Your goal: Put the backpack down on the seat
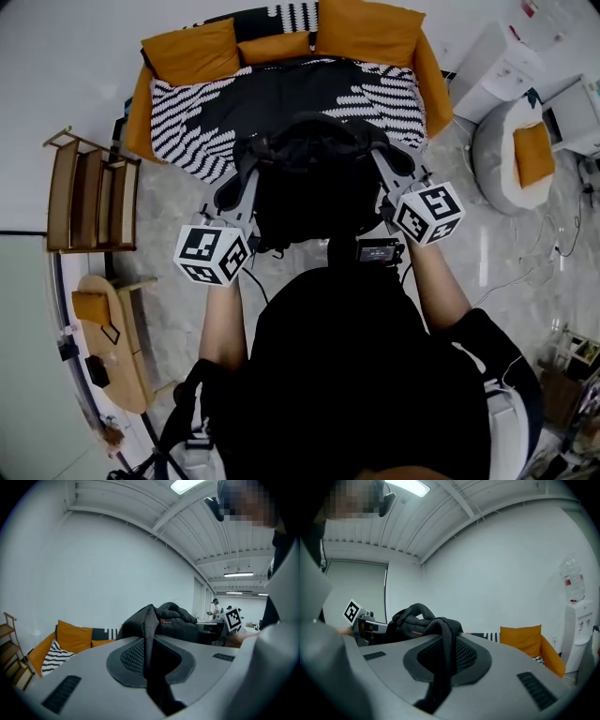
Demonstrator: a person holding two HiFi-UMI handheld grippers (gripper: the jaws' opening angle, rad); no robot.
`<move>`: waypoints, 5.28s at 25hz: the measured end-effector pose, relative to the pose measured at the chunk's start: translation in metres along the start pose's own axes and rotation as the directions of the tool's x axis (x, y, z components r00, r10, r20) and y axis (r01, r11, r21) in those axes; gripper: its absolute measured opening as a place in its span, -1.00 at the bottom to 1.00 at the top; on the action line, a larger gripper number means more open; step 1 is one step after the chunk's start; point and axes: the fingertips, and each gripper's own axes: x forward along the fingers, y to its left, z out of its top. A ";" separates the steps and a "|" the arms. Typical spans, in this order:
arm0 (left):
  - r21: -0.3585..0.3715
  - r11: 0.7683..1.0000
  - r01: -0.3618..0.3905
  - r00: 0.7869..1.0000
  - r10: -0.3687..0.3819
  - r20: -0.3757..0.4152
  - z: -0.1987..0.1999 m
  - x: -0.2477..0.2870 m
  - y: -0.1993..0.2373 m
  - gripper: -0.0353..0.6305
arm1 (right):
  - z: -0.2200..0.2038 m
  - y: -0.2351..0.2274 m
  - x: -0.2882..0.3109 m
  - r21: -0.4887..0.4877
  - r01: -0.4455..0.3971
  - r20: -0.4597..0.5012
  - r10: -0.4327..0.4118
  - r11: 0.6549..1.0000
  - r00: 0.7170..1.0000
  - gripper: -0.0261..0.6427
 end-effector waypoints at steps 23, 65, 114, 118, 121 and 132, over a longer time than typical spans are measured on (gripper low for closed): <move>-0.055 0.991 -0.119 0.993 0.119 -0.003 0.045 0.199 0.086 -0.78 | 0.048 -0.160 0.164 -0.031 -0.127 -0.042 0.126 0.991 0.991 -0.79; -0.026 1.000 0.006 0.999 -0.007 -0.050 0.092 0.382 0.338 -0.78 | 0.060 -0.235 0.453 0.026 -0.037 -0.152 0.040 0.999 0.988 -0.79; -0.197 0.978 -0.073 0.935 -0.002 -0.356 -0.079 0.604 0.507 -0.77 | -0.128 -0.385 0.657 0.179 0.071 -0.391 0.005 0.981 0.920 -0.79; -0.192 0.977 -0.091 0.924 0.011 -0.381 -0.092 0.621 0.514 -0.76 | -0.145 -0.403 0.671 0.174 0.123 -0.422 -0.039 0.977 0.906 -0.78; -0.212 0.969 -0.123 0.913 0.026 -0.408 -0.102 0.636 0.525 -0.76 | -0.155 -0.413 0.684 0.153 0.128 -0.443 -0.048 0.980 0.895 -0.78; -0.200 0.969 -0.147 0.864 0.028 -0.502 -0.136 0.681 0.555 -0.75 | -0.195 -0.448 0.724 0.189 0.164 -0.511 -0.045 0.968 0.859 -0.78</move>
